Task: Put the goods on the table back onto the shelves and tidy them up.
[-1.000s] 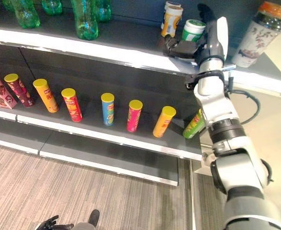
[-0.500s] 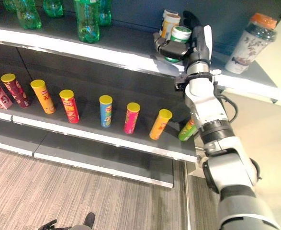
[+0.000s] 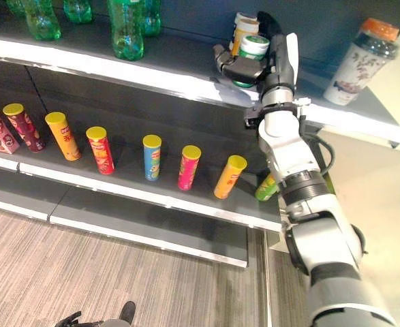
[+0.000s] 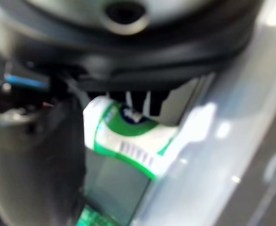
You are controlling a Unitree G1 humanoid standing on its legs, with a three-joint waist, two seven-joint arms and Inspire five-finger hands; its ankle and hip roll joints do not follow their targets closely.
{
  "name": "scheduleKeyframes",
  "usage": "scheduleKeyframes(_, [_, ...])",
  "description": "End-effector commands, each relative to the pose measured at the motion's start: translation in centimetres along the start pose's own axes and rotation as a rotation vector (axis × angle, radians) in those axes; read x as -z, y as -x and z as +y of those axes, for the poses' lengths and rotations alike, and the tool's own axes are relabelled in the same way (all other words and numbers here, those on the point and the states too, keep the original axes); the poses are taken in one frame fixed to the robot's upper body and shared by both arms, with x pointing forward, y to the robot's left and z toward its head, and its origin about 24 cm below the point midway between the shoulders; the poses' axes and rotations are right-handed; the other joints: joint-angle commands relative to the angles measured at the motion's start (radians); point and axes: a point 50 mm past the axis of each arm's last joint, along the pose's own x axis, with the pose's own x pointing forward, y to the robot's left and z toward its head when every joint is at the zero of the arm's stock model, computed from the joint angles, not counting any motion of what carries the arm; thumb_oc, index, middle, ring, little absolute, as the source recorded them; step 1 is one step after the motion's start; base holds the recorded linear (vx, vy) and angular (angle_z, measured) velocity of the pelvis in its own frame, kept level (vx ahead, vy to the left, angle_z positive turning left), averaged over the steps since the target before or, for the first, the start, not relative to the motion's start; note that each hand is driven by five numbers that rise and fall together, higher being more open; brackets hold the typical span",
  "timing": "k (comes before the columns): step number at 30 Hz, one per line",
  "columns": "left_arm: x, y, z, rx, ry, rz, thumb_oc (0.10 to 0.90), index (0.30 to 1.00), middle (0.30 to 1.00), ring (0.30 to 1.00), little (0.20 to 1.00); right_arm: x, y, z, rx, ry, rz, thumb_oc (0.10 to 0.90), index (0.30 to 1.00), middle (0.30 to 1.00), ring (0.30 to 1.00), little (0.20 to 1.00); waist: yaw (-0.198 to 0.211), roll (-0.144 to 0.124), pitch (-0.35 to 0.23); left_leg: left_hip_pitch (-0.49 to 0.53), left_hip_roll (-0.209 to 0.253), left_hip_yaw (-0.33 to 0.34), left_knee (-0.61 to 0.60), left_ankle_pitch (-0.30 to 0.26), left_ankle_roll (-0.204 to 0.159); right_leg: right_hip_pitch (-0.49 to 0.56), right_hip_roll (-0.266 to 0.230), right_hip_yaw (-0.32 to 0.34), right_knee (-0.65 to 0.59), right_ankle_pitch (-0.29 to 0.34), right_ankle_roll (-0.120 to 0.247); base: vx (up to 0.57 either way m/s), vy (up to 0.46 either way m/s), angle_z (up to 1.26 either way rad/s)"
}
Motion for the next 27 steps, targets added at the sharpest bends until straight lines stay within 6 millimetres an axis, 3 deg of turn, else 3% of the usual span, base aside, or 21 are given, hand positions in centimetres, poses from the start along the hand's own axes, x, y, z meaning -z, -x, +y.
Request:
scheduleKeyframes(1, [-2.9,-0.3,0.2,-0.016,-0.006,-0.106,0.800,0.900,0.900,0.900,0.900,-6.2,-1.3,-1.2,0.071,0.013,-0.254,0.800,0.900,0.900,0.900,0.900,0.040,-0.009,-0.026,0.068,0.005,0.035,0.007,-0.158,0.001,-0.046,-0.052,0.010,0.040,0.015,0.055,0.00,0.000,0.00])
scheduleKeyframes(20, [-3.9,0.1,-0.7,0.023,0.011,-0.173,0.800,0.900,0.900,0.900,0.900,-6.4,-1.5,-0.8,0.100,0.040,-0.251,0.800,0.900,0.900,0.900,0.900,0.044,0.006,-0.016,0.063,-0.002,0.030,0.008,-0.158,0.006,-0.048,-0.060,0.004,0.038,0.019,0.056,0.00,0.000,0.00])
scheduleKeyframes(27, [-4.2,0.1,-0.7,0.031,0.005,-0.187,0.800,0.900,0.900,0.900,0.900,-7.6,-1.4,-2.0,0.162,0.064,-0.316,0.800,0.900,0.900,0.900,0.900,0.047,0.011,-0.017,0.060,-0.002,0.026,0.009,-0.158,0.006,-0.047,-0.060,0.001,0.038,0.017,0.057,0.00,0.000,0.00])
